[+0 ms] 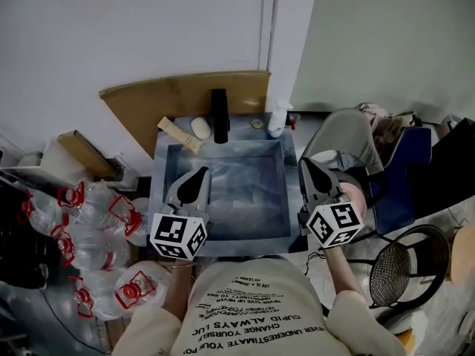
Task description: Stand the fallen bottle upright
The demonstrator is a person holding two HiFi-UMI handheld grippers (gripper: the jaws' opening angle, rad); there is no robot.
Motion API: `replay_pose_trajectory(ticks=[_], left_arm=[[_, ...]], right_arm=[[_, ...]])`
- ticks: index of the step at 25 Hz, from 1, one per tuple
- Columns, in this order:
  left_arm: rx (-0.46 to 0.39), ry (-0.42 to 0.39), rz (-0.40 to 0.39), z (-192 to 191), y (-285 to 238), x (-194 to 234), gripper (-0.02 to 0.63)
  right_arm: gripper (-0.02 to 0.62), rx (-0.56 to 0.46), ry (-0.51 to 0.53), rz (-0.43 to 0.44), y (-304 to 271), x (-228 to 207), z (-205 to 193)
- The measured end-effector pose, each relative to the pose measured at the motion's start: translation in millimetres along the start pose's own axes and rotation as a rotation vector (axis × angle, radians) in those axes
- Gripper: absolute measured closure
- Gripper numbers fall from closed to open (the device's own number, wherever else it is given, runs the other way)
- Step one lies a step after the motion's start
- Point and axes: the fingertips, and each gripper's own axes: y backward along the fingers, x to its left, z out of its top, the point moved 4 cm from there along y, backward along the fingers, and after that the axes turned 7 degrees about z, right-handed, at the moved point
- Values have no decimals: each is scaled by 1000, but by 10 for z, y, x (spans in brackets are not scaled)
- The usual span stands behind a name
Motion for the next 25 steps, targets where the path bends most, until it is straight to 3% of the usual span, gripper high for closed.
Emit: replay_pose_trajectory(ticks=[25], left_arm=[[6, -40, 10, -18, 112, 18, 580]], right_arm=[[592, 27, 33, -26, 60, 63, -78]])
